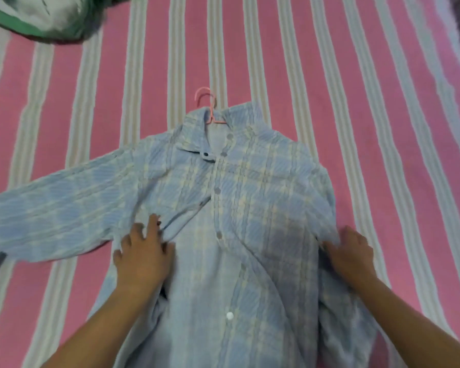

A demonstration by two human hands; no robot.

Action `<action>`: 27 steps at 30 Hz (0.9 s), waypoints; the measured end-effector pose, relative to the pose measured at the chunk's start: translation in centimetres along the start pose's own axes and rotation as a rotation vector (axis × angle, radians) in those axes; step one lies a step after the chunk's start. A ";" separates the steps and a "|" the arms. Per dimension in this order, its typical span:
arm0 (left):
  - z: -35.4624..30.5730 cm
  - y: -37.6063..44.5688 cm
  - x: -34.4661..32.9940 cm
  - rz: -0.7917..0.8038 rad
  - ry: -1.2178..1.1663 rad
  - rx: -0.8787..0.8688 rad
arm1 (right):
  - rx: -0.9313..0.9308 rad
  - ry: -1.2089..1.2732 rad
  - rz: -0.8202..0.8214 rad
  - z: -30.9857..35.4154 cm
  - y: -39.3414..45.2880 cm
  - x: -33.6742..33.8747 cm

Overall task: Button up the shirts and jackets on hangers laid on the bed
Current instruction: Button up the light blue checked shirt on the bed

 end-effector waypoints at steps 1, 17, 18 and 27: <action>1.3 -2.2 -0.6 0.011 -0.095 0.047 | -0.028 0.053 0.039 -1.9 -1.4 -0.5; -4.3 -13.6 4.9 0.175 -0.389 -0.012 | 0.519 -0.654 -0.833 -6.6 2.4 19.7; -4.9 -14.3 4.2 0.209 -0.421 -0.010 | 0.477 -0.684 -0.800 -6.9 3.7 19.0; 0.7 -23.5 -6.0 0.101 -0.386 0.142 | 0.218 -0.024 0.431 -11.3 -10.4 -3.7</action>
Point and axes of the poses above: each hand's wrist, its own y-axis towards the middle knuckle, its own x-axis out of the back of the hand, z = x × y, the point moved 1 cm from there along y, towards the middle knuckle, and after that the axes turned 10 degrees about -x, right-handed, at the moved point
